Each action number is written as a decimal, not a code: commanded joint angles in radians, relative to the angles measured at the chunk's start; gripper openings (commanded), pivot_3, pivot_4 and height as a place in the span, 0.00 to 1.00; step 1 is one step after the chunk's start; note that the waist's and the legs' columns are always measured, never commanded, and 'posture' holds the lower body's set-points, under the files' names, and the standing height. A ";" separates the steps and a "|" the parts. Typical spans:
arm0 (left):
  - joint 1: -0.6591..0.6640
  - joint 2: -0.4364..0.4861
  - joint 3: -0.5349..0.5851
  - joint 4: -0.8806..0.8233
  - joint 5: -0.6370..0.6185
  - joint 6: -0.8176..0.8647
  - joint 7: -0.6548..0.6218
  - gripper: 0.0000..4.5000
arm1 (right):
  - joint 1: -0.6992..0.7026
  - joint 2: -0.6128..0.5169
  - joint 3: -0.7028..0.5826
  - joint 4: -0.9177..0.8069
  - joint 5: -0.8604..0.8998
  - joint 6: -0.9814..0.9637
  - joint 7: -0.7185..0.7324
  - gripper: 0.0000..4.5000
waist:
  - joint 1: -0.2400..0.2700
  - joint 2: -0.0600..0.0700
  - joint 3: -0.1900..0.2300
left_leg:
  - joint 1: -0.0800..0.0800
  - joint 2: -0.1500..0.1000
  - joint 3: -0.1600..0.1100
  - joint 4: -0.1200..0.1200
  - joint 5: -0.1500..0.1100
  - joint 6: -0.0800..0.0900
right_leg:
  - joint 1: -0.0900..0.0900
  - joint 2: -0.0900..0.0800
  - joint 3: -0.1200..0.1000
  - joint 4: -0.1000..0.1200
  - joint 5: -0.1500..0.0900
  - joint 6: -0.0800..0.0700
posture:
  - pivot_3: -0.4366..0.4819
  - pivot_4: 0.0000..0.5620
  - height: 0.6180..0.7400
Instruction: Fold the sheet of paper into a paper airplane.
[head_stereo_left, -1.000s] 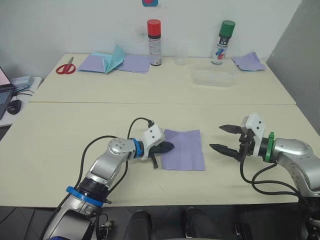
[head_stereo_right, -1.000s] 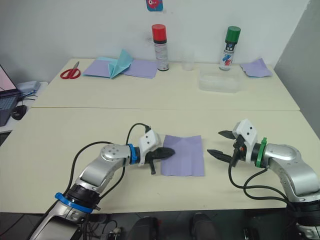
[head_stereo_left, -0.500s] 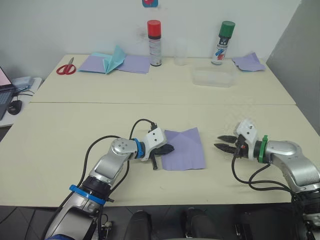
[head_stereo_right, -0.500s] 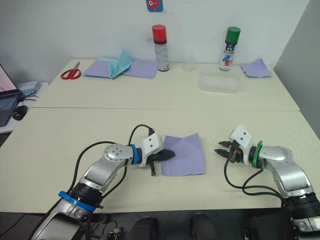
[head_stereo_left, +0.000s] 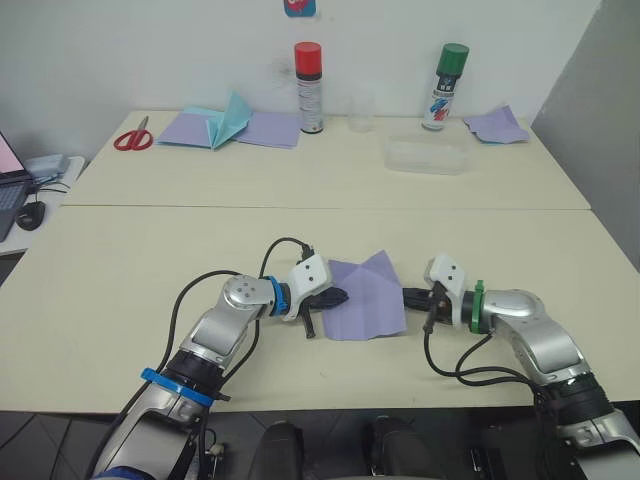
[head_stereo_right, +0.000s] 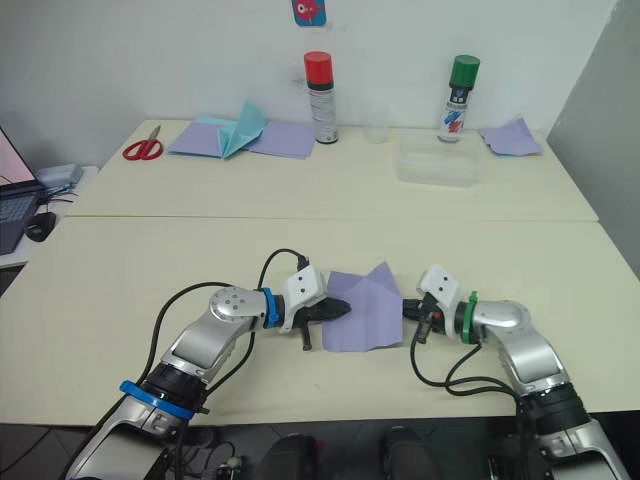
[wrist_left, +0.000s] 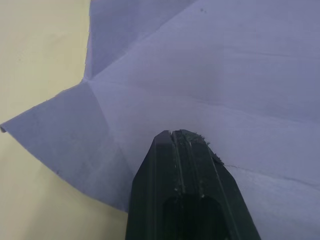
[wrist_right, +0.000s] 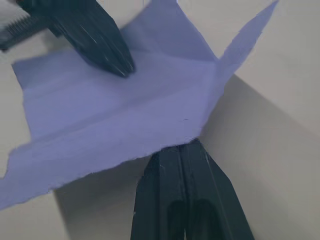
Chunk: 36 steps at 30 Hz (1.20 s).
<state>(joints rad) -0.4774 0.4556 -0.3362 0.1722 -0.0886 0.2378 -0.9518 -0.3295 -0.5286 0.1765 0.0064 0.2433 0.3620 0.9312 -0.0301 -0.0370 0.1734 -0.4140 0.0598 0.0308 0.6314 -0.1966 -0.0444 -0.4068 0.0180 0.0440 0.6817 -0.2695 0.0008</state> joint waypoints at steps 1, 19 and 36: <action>0.005 -0.001 -0.007 0.021 0.025 0.009 0.000 0.00 | -0.037 0.034 -0.047 -0.042 0.061 0.029 -0.010 0.01 | 0.000 0.000 0.000 | 0.000 0.000 0.000 0.000 0.000 0.000 | 0.000 0.000 0.000 0.000 0.000 0.000 | 0.48 0.27 1.00; 0.043 0.044 0.016 -0.020 0.023 0.035 -0.003 0.00 | -0.099 0.200 0.091 0.081 -0.026 -0.008 -0.047 0.01 | -0.003 0.000 0.000 | 0.000 0.001 0.000 0.000 0.000 0.000 | 0.000 0.000 0.000 0.000 0.000 0.000 | 0.48 0.27 1.00; 0.073 0.145 0.190 -0.294 -0.090 0.236 0.044 0.00 | -0.124 0.225 0.169 0.199 -0.142 -0.096 -0.029 0.01 | -0.006 0.000 -0.001 | 0.005 0.005 0.000 -0.002 0.000 0.000 | 0.001 0.004 0.001 0.001 0.000 -0.001 | 0.48 0.27 1.00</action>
<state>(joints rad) -0.3740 0.6180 -0.1950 -0.0350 -0.1207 0.4358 -0.9222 -0.4470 -0.3035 0.3223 0.1930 0.1123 0.2667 0.8857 -0.0364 -0.0367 0.1727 -0.4093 0.0644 0.0307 0.6298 -0.1966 -0.0444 -0.4059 0.0225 0.0446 0.6826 -0.2701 -0.0003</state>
